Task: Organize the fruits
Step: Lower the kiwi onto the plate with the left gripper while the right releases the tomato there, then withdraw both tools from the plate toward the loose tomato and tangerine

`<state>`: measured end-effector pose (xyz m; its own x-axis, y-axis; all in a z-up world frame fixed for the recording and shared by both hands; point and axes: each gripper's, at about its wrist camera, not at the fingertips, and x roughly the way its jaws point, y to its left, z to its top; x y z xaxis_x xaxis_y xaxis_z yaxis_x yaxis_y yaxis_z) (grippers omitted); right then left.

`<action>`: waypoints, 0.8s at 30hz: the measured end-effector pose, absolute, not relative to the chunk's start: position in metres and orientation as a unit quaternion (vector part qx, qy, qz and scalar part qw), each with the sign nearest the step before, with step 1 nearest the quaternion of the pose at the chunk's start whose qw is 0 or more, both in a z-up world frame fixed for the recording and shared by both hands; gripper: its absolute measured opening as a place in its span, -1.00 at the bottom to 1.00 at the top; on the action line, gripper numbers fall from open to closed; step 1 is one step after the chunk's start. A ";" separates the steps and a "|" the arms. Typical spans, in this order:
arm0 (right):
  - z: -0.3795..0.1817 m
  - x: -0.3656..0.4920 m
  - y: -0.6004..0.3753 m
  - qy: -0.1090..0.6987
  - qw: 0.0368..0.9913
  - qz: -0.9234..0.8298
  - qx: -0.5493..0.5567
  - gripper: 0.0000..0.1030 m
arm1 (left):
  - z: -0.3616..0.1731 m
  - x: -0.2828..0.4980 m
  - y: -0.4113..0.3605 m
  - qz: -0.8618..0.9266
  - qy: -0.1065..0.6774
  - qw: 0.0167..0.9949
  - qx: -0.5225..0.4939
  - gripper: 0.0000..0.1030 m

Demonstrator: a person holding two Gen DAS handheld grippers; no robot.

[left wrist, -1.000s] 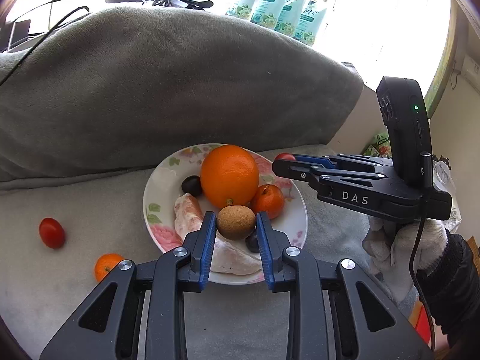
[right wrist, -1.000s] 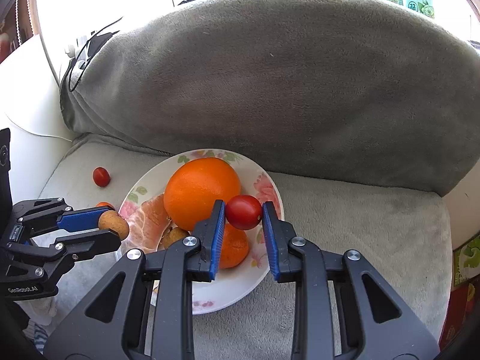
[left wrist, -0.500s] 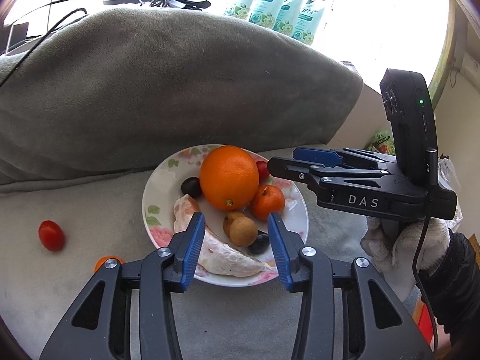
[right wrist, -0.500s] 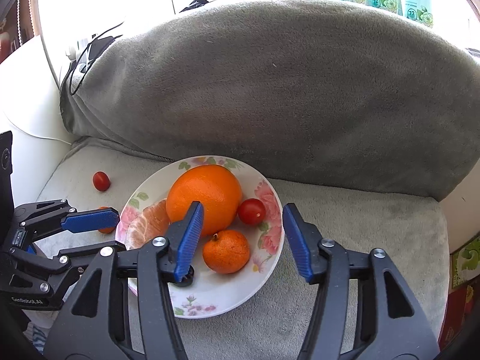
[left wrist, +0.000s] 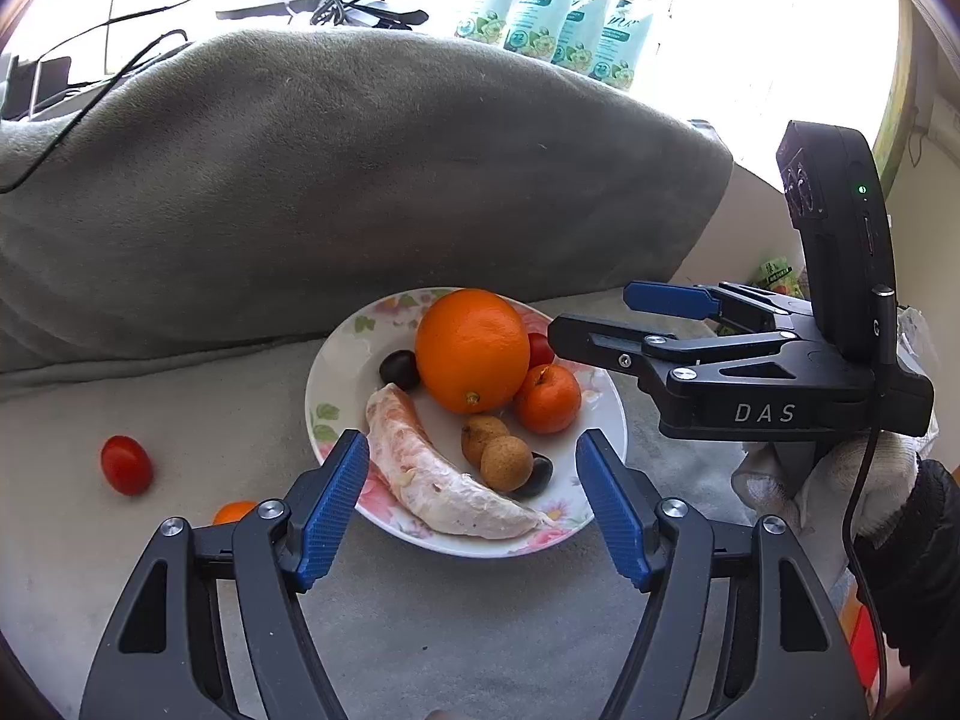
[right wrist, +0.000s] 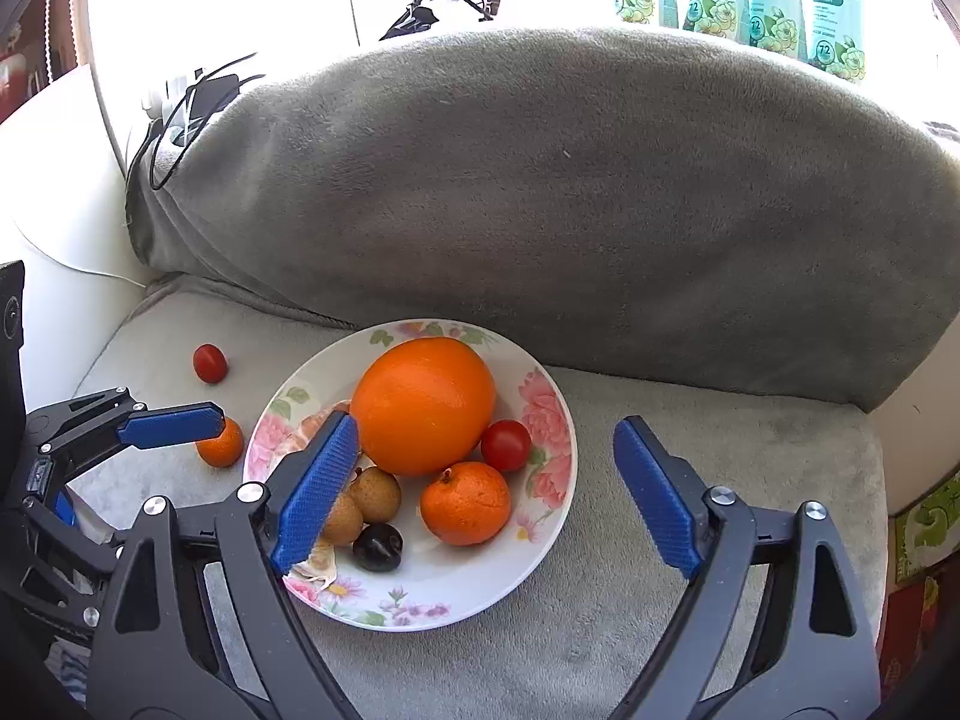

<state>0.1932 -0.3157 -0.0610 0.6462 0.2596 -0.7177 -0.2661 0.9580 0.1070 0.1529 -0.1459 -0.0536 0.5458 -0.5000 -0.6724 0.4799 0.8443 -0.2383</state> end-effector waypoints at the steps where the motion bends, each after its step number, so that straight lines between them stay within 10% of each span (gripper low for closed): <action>1: -0.061 0.193 -0.315 0.395 0.907 0.145 -0.004 0.75 | -0.053 0.152 -0.145 -0.278 0.386 0.880 -0.012 0.39; 24: -0.047 0.177 -0.303 0.382 0.913 0.145 -0.002 0.75 | -0.041 0.142 -0.127 -0.263 0.369 0.892 -0.015 0.39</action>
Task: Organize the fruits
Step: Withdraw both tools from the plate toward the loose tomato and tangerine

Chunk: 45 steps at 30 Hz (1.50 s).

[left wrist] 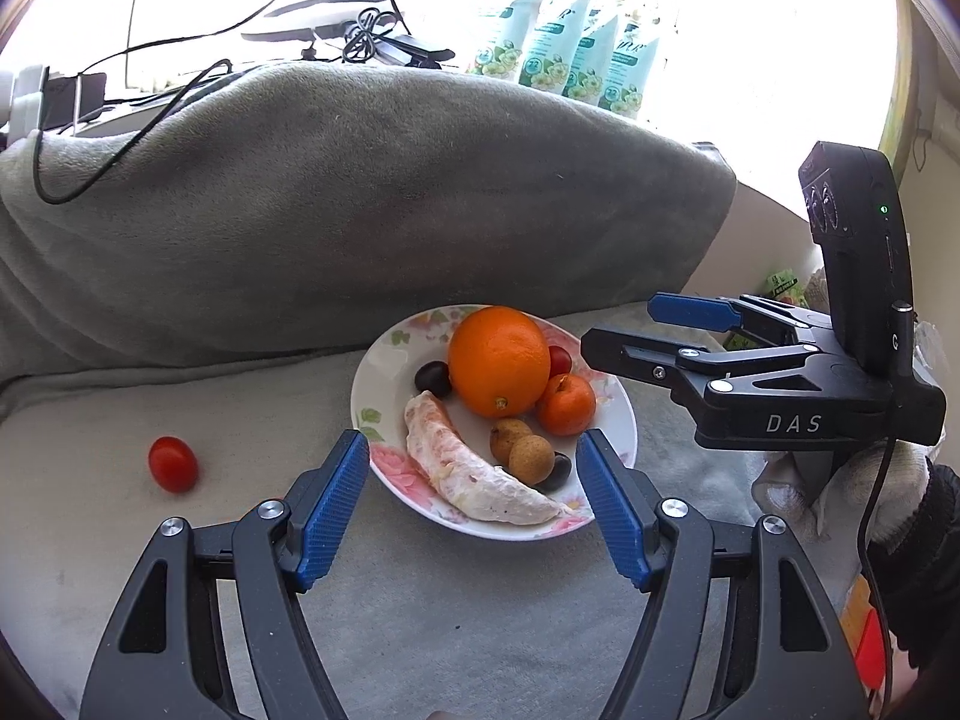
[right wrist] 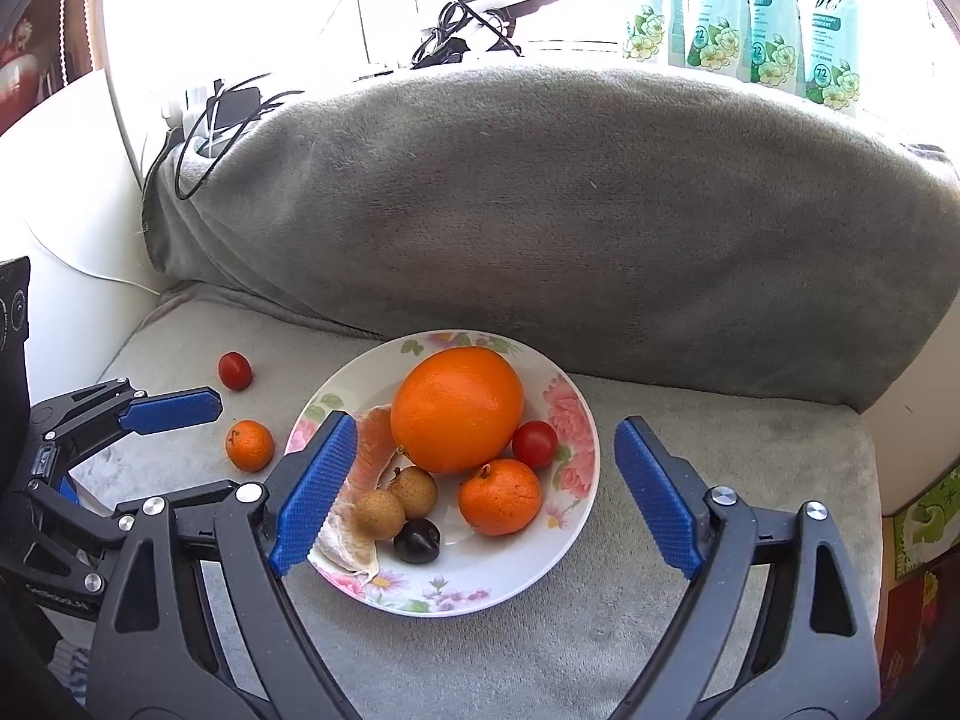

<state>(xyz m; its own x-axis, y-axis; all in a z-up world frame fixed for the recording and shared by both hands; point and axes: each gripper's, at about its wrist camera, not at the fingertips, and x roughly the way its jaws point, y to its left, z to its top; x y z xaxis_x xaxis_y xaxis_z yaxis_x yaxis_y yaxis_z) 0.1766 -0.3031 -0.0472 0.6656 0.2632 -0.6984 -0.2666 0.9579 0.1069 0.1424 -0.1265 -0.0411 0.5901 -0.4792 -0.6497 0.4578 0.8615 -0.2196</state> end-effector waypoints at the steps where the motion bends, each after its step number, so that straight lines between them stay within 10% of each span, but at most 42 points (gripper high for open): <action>1: -0.047 0.176 -0.302 0.382 0.913 0.146 -0.002 0.75 | -0.041 0.142 -0.124 -0.263 0.368 0.892 -0.015 0.39; 28: -0.038 0.148 -0.227 0.362 0.901 0.238 -0.030 0.73 | -0.043 0.155 -0.010 -0.160 0.362 0.917 -0.049 0.38; 45: -0.075 0.156 -0.162 0.404 0.863 0.295 -0.070 0.09 | -0.070 0.176 0.017 -0.154 0.390 0.904 -0.082 -0.03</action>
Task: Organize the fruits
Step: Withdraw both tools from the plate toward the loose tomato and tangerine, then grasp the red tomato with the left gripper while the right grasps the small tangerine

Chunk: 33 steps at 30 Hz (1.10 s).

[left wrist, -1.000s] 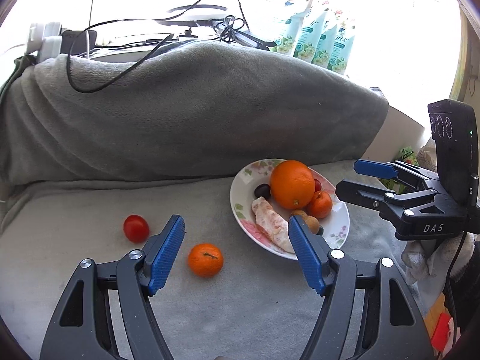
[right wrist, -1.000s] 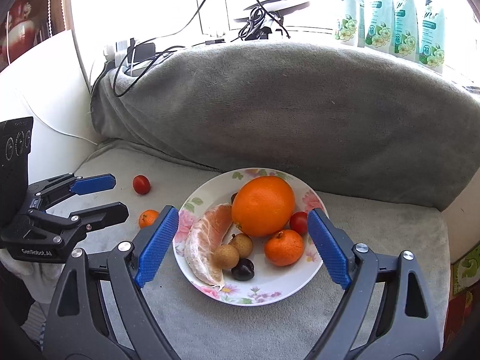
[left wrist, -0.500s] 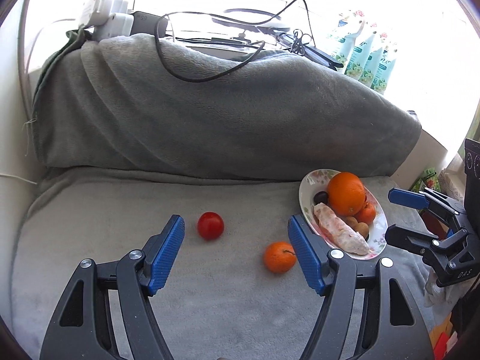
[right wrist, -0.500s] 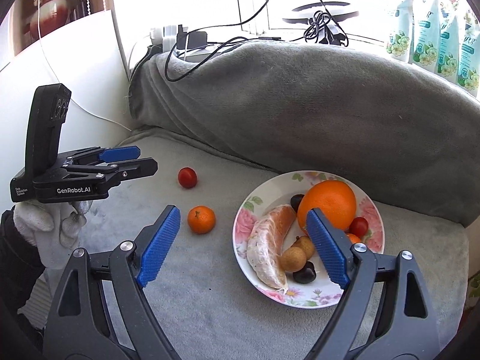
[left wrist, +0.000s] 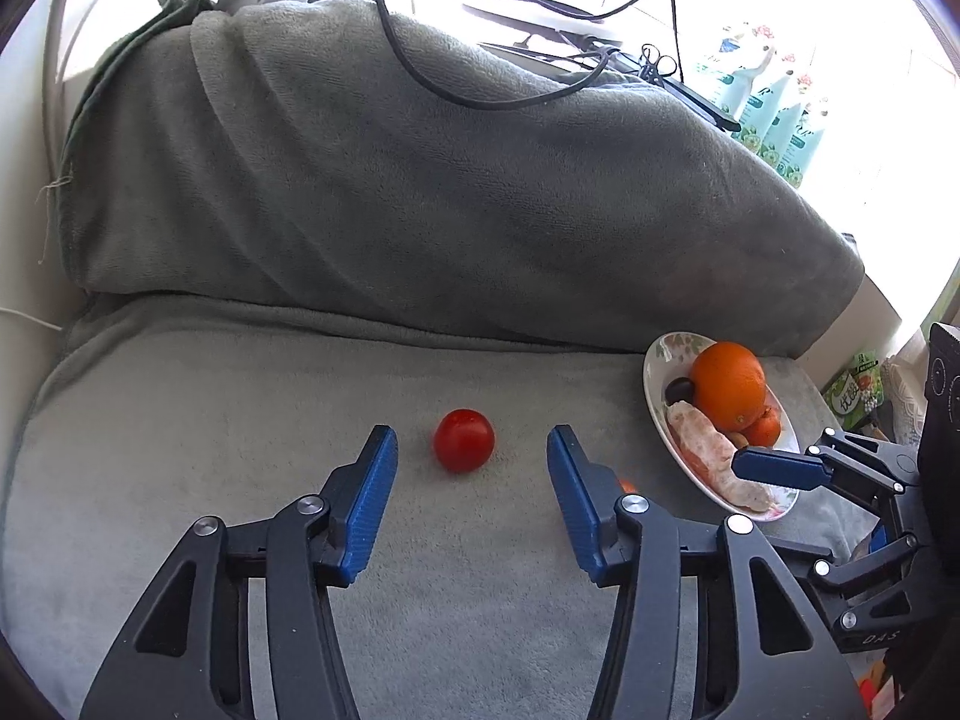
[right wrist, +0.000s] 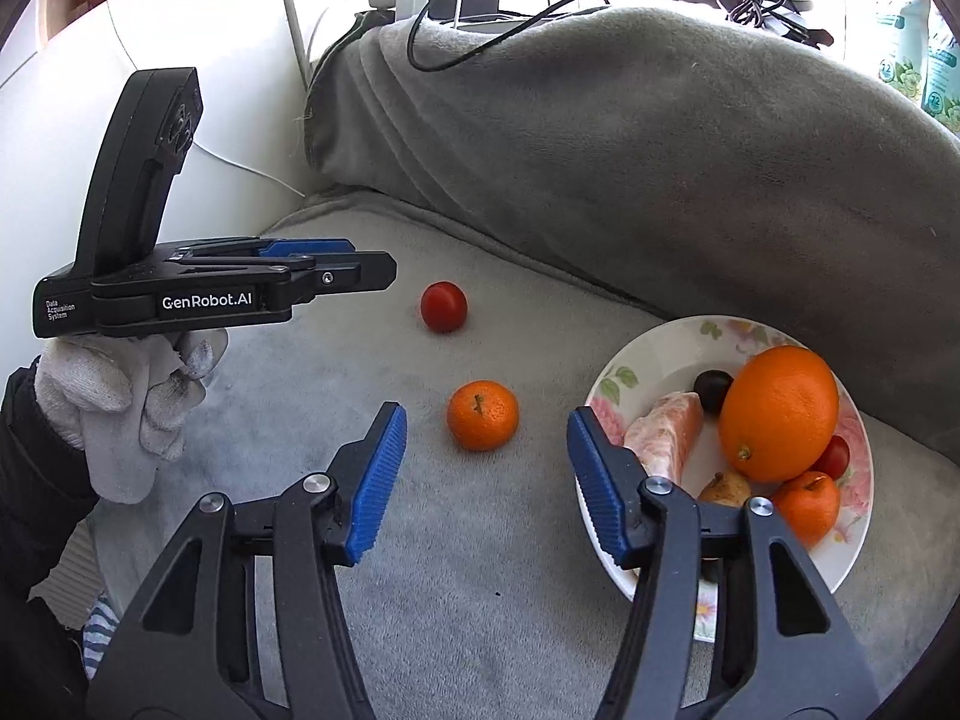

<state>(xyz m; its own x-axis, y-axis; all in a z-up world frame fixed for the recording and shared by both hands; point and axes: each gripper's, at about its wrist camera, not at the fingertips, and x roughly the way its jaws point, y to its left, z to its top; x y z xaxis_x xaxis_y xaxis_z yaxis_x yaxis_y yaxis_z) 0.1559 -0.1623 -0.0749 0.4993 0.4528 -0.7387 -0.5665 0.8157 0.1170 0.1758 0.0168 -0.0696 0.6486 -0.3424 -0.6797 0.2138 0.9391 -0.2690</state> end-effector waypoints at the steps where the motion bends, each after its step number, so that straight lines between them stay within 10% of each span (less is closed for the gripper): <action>1: -0.077 0.157 -0.159 0.406 0.861 0.297 -0.073 0.08 | -0.071 0.177 0.017 -0.155 0.391 0.903 -0.083 -0.03; 33: -0.106 0.183 -0.123 0.440 0.836 0.297 -0.138 -0.13 | -0.104 0.210 0.004 -0.164 0.426 0.887 -0.065 -0.14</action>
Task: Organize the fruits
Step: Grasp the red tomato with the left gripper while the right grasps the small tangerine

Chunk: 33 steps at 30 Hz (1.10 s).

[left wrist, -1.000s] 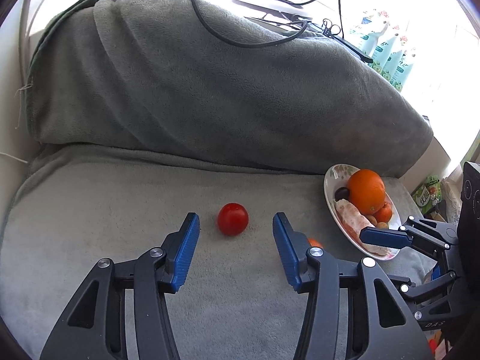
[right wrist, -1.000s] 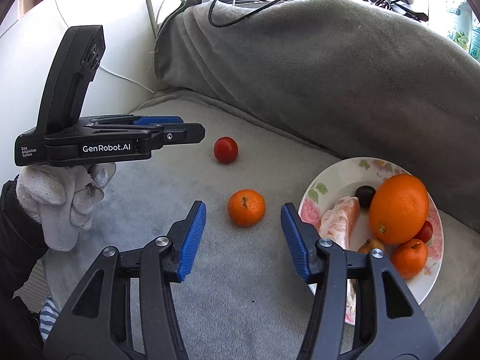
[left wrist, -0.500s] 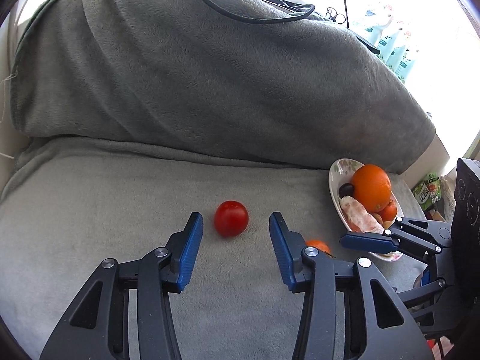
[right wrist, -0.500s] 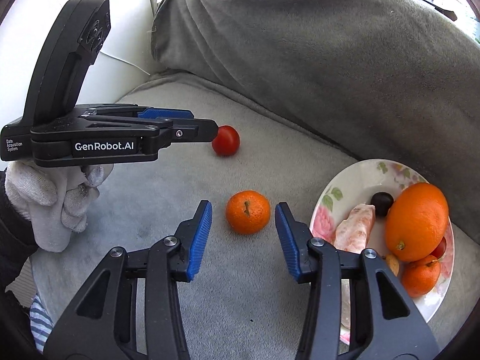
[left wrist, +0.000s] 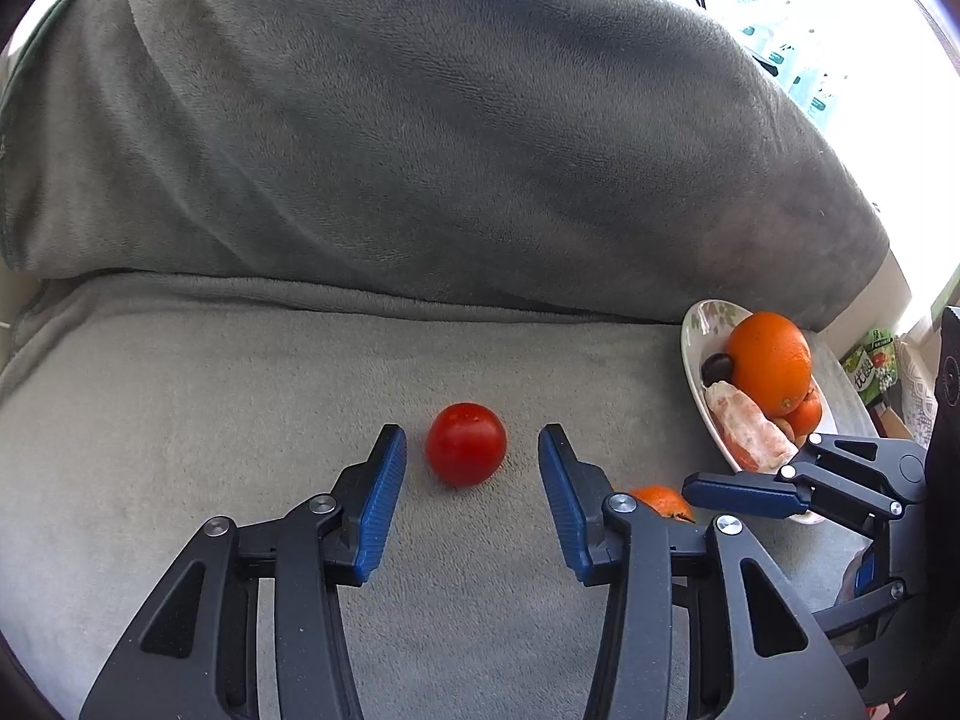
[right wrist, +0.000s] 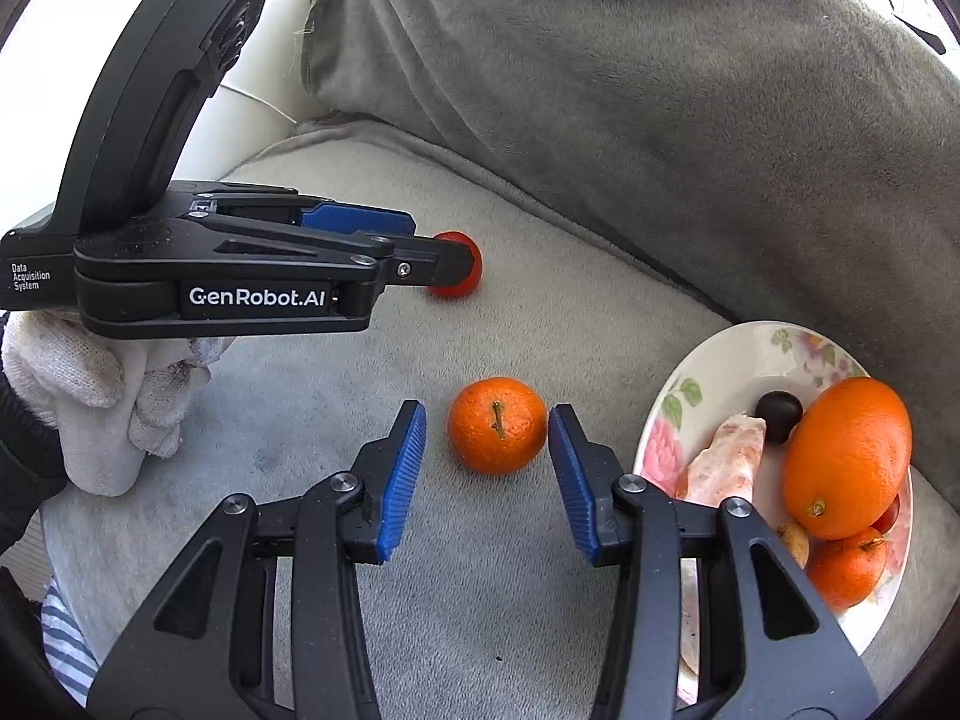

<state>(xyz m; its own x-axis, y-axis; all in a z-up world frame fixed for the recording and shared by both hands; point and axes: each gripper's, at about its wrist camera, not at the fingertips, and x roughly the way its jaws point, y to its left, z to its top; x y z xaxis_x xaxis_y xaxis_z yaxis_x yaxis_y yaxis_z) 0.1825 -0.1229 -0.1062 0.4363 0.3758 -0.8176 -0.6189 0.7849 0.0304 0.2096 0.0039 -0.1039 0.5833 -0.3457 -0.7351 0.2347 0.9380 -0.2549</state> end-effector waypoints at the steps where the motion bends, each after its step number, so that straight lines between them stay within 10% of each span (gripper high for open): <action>1: -0.107 0.182 -0.122 0.439 0.836 0.297 -0.141 -0.13 | -0.105 0.211 0.004 -0.164 0.428 0.887 -0.066 -0.14; 33: -0.116 0.189 -0.107 0.441 0.837 0.287 -0.152 -0.29 | -0.111 0.215 -0.002 -0.160 0.432 0.885 -0.069 -0.43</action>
<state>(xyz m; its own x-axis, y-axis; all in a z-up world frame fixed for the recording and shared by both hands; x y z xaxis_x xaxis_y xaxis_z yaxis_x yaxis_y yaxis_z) 0.1893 -0.1072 -0.1158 0.4456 0.3468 -0.8253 -0.6144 0.7890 -0.0001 0.2146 -0.0016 -0.1114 0.5754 -0.3424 -0.7428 0.2236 0.9394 -0.2598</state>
